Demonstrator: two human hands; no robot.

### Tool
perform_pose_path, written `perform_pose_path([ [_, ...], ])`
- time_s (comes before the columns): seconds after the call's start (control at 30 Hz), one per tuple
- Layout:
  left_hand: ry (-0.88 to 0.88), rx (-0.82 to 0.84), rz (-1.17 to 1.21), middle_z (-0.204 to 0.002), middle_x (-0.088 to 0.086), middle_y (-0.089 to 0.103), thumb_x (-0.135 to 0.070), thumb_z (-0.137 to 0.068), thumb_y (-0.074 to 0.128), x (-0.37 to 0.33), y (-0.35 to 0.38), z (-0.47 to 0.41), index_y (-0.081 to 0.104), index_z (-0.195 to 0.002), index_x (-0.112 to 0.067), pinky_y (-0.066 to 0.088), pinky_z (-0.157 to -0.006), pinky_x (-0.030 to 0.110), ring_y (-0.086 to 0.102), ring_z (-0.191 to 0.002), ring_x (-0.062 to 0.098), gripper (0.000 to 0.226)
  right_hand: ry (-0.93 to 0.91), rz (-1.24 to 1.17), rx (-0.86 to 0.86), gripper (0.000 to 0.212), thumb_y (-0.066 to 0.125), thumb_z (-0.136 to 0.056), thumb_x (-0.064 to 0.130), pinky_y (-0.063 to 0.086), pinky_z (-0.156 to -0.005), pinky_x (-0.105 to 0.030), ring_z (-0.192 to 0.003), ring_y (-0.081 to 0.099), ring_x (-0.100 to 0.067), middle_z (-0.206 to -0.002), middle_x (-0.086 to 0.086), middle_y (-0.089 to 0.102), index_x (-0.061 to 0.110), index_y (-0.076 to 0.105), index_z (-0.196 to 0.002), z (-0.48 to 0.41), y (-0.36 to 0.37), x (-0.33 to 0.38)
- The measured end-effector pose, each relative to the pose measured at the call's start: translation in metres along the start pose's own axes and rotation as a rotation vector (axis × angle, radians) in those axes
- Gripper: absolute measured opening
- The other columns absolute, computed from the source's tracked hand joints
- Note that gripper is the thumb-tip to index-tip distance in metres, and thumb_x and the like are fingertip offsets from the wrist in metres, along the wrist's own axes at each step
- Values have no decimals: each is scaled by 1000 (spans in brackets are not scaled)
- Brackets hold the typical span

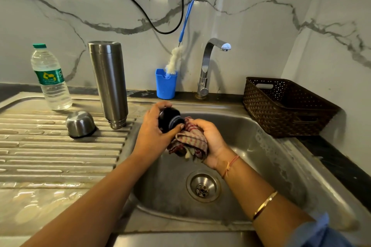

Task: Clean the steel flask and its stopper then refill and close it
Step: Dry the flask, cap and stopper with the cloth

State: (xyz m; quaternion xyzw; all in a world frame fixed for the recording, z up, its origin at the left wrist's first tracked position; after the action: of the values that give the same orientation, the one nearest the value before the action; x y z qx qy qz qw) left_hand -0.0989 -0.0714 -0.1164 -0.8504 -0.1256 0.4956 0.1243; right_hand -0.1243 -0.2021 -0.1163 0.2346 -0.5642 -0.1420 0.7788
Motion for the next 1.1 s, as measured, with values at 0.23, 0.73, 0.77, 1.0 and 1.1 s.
perform_pose_path([
  [0.23, -312, 58, 126, -131, 9, 46, -76, -80, 40, 15, 5, -1, 49, -121, -25, 35, -105, 36, 40, -125, 21, 66, -607, 970, -303, 27, 58, -92, 23, 49, -92, -29, -102, 61, -16, -115, -4, 63, 14, 66, -117, 11, 15, 5],
  [0.73, -523, 44, 714, -121, 13, 55, -3, -90, 57, 15, 12, 2, 30, -133, -16, 49, -96, 42, 58, -111, 27, 53, -590, 1029, -387, 29, 57, -93, 20, 46, -90, -25, -105, 58, -15, -118, -6, 63, 11, 64, -119, 6, 5, 16],
  [0.77, -473, 79, 593, -123, 13, 55, 2, -86, 62, 17, 13, 3, 29, -134, -16, 48, -98, 41, 58, -113, 27, 62, -657, 1114, -351, 34, 57, -92, 19, 43, -98, -26, -114, 54, -15, -128, -4, 57, 14, 61, -125, 7, 6, 16],
  [1.0, -106, 208, 209, -108, -2, 58, 10, -75, 71, -1, 7, 7, 10, -144, -24, 50, -86, 13, 63, -97, -2, 98, -727, 1328, -112, 37, 56, -92, 18, 38, -107, -33, -124, 46, -16, -136, 3, 51, 21, 58, -129, 4, 9, 15],
  [1.1, -21, 200, 214, -119, 5, 56, 10, -75, 70, -9, 13, 12, 5, -144, -36, 47, -95, 17, 58, -114, 10, 105, -593, 880, -181, 23, 52, -95, 16, 52, -85, -25, -102, 62, -18, -110, -4, 65, 13, 64, -115, 2, -5, 28],
])
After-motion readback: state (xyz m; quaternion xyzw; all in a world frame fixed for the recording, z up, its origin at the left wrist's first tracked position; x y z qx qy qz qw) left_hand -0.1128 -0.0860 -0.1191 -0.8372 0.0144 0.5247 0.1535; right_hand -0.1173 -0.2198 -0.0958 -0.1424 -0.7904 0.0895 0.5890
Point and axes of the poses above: each hand's wrist, its own z-axis away from the middle knuckle, its own y-axis out of the palm, x = y × z, the point moved 3 cm from there along -z, towards the middle knuckle
